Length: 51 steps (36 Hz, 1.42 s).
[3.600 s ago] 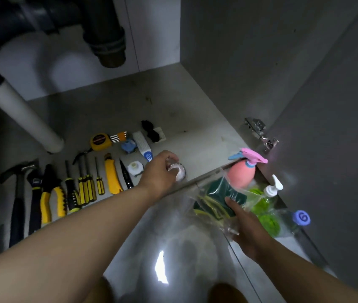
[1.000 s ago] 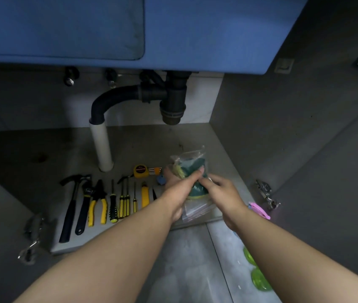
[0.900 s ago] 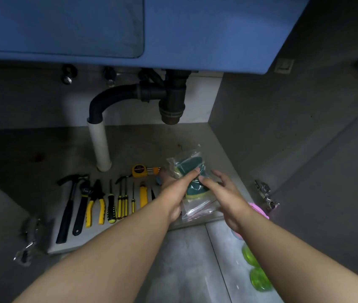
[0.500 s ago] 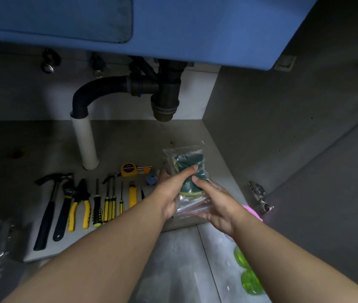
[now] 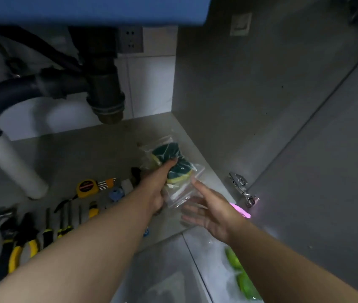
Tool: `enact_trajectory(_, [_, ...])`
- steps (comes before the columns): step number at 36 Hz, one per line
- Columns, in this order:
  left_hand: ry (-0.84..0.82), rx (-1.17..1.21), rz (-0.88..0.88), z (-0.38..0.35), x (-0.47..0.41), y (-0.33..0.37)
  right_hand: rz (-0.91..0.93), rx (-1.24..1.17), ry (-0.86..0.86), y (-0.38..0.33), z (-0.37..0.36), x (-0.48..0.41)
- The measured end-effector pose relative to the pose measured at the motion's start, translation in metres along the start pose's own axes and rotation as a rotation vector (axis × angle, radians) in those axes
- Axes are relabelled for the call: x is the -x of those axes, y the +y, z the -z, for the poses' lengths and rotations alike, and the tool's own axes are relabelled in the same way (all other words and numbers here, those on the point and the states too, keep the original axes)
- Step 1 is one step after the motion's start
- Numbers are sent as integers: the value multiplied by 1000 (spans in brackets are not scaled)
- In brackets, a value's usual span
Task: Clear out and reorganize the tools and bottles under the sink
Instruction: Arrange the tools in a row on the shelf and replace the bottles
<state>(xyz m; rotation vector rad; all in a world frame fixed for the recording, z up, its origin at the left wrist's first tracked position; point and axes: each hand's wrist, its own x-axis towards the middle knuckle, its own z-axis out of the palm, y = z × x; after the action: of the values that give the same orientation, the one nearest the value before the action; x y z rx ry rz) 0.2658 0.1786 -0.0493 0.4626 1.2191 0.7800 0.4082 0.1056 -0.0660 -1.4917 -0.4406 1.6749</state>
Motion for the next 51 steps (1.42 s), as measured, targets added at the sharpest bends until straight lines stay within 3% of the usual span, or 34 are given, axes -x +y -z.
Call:
enact_trajectory(6, [-33,-16,-46,-53,-53,-5,-130,46,-52,9,36,-14])
enact_trajectory(14, [-75,-115,-102,-95,-106,-8,123,-16,62,3,55,-20])
enact_trajectory(24, [220,-350,-322,-92,-116,-47,233,-58,185,-8,67,-6])
enact_trajectory(32, [33,-305,-349,-111,-112,-48,283,-34,222,-11,77,-4])
enact_trajectory(38, [21,-516,-320,-106,-107,-36,301,-41,240,-9,79,-2])
enact_trajectory(44, [2,-495,-336,-95,-89,-31,321,-22,283,-5,83,-2])
enact_trajectory(51, [-39,-630,-360,-73,-32,-19,339,193,367,3,93,-5])
